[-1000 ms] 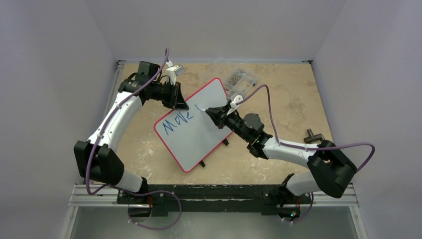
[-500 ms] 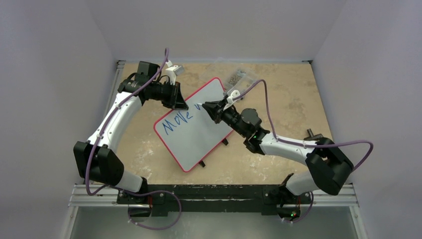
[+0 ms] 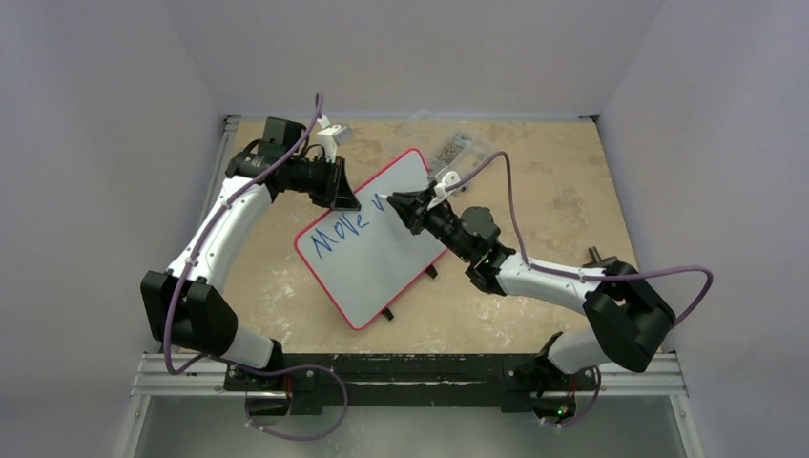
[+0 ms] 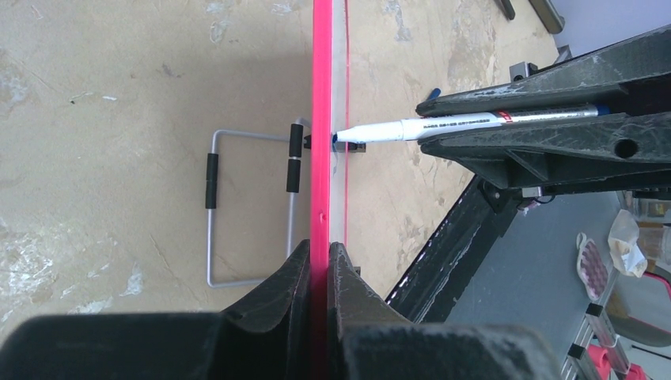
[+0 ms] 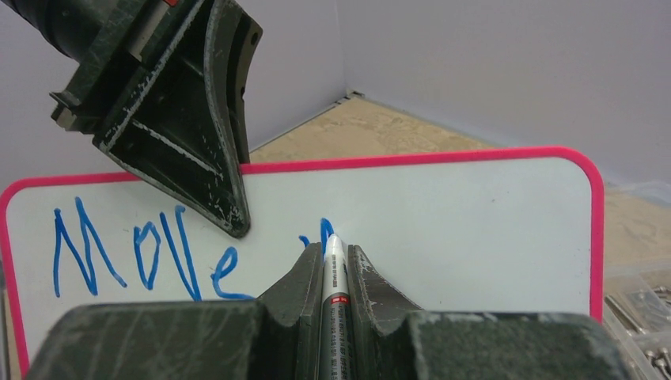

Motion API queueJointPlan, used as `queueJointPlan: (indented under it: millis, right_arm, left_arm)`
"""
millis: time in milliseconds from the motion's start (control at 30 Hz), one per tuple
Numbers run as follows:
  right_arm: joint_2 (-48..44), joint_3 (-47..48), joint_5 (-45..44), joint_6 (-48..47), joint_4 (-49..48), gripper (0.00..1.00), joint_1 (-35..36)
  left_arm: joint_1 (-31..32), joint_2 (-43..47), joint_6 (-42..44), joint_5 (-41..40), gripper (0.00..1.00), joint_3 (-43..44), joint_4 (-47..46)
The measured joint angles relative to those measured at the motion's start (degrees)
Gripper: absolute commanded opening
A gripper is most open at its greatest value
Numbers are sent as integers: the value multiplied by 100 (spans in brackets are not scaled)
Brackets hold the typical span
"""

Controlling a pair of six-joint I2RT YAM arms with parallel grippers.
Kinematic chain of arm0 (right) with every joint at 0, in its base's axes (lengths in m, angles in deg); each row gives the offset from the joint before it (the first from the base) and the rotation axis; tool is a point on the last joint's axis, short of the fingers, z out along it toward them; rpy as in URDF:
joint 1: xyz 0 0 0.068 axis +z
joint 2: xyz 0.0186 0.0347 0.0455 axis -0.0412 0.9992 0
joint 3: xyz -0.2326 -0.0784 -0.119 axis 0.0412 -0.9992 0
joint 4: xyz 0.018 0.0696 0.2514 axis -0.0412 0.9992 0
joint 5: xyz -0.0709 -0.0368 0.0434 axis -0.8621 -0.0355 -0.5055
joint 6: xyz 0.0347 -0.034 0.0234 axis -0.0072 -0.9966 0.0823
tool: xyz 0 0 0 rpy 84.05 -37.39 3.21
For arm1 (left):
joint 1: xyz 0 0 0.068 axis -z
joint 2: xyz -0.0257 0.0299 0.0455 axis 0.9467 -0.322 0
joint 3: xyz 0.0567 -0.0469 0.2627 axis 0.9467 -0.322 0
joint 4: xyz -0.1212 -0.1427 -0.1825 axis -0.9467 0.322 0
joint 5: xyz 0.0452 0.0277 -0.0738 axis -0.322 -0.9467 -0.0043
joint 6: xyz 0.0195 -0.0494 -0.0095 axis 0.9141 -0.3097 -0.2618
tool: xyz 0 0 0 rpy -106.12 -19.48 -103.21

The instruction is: Write a sentence on the whiteboard

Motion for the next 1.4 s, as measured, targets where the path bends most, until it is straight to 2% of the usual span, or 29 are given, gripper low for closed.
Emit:
queueJointPlan:
  millis: [300, 533, 1133, 1400]
  right_arm:
    - [-254, -577, -92, 0, -31, 0, 0]
    - [-262, -590, -149, 0, -24, 0, 0]
    - [-20, 79, -214, -284, 155, 0, 0]
    - [-358, 79, -227, -291, 498, 0, 0]
  left_arm:
    - [0, 0, -4, 2, 0, 0, 0]
    - [0, 0, -2, 2, 0, 0, -2]
    - [-2, 9, -35, -24, 0, -2, 2]
    - [7, 33, -28, -11, 0, -2, -2]
